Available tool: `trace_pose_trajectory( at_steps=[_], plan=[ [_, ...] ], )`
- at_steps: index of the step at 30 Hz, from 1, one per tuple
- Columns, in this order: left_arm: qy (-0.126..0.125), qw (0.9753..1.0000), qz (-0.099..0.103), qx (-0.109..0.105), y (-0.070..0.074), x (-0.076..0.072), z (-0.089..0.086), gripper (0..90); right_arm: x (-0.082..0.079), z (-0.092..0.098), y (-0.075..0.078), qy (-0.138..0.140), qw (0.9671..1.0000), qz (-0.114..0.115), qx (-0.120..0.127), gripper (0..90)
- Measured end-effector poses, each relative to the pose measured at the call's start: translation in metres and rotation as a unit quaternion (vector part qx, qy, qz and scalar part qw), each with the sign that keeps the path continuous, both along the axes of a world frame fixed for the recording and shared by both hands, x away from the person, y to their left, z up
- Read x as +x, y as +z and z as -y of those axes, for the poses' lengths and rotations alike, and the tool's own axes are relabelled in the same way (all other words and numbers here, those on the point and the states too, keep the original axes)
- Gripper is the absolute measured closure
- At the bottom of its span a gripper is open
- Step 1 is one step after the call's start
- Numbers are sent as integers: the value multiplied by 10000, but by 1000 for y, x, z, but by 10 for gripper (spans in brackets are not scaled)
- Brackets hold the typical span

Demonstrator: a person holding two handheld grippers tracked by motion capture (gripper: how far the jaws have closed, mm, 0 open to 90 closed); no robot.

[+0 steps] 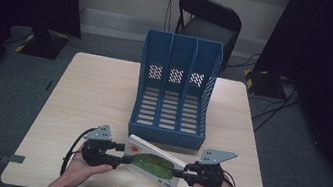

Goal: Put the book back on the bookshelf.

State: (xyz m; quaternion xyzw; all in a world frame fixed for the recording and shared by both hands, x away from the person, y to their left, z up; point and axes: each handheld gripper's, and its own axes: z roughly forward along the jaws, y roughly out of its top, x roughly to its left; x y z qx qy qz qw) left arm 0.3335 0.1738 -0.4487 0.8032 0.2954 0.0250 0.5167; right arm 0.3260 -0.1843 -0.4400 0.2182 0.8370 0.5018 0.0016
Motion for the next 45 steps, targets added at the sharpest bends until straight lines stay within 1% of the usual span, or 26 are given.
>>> trace_pose_trajectory(
  at_steps=[2,4,7,8,9,11,12,13,15,16,17,19,21,22,24,26,29,30,31,33,34,37,38,41,43,45],
  plan=[
    [40,10000,23,34,0,2,-1,464,1,1,0,-35,10000,48,-36,745],
    [102,9999,-34,42,0,3,-2,431,1,2,2,-41,10000,63,-46,746],
    [197,9998,-30,51,0,3,-4,422,-1,2,2,-23,9998,155,-101,746],
    [305,9994,-71,137,-3,6,-4,418,-2,2,1,-23,9998,149,-96,746],
    [325,9992,-108,207,-5,7,-4,418,-3,2,1,-31,9998,168,-118,746],
    [306,9991,-149,257,-8,8,-3,426,-4,2,0,-5,9997,183,-142,745],
    [187,9989,-202,388,-12,8,2,449,-8,3,-3,-35,9998,138,-154,743],
    [187,9989,-202,388,-12,8,2,456,-8,3,-3,-35,9998,138,-154,743],
    [151,9988,-205,411,-13,9,6,448,-12,2,-4,-58,9997,204,-152,742],
    [69,9985,-253,473,-15,10,9,441,-14,0,-3,4,9995,257,-180,736],
    [69,9985,-253,473,-15,10,9,442,-14,0,-3,4,9995,257,-180,736],
    [-6,9978,-283,600,-19,10,14,446,-17,-2,-5,22,9997,207,-109,718],
    [7,9975,-238,663,-19,9,15,456,-18,-2,-5,2,9997,208,-100,712],
    [37,9972,-145,726,-19,8,16,473,-18,-3,-6,46,9998,168,-61,703],
    [60,9972,-136,733,-19,9,14,516,-19,-6,-7,-4,9998,207,-77,697],
    [43,9973,-150,716,-19,9,13,530,-19,-11,-9,12,9997,214,-109,688],
    [36,9972,-152,730,-19,9,13,530,-19,-17,-11,47,9997,189,-173,671],
    [44,9972,-174,726,-19,8,12,530,-18,-24,-14,23,9997,146,-219,666],
    [44,9972,-174,726,-19,8,12,532,-17,-26,-15,27,9994,171,-286,666],
    [69,9973,-202,699,-19,8,12,532,-16,-30,-18,-25,9996,126,-232,667],
    [82,9973,-181,704,-19,8,13,534,-16,-32,-18,-72,9994,192,-261,671],
    [88,9974,-189,697,-19,8,13,537,-15,-37,-19,-99,9994,212,-258,658],
    [76,9973,-182,703,-19,8,13,541,-13,-42,-21,-144,9994,197,-239,654],
    [94,9973,-191,703,-19,8,12,546,-12,-46,-24,-180,9992,249,-272,664],
    [105,9973,-161,703,-19,9,12,555,-11,-45,-26,-175,9992,192,-298,659],
    [110,9974,-173,691,-20,9,12,559,-11,-46,-29,-188,9991,233,-312,679]
  ],
)
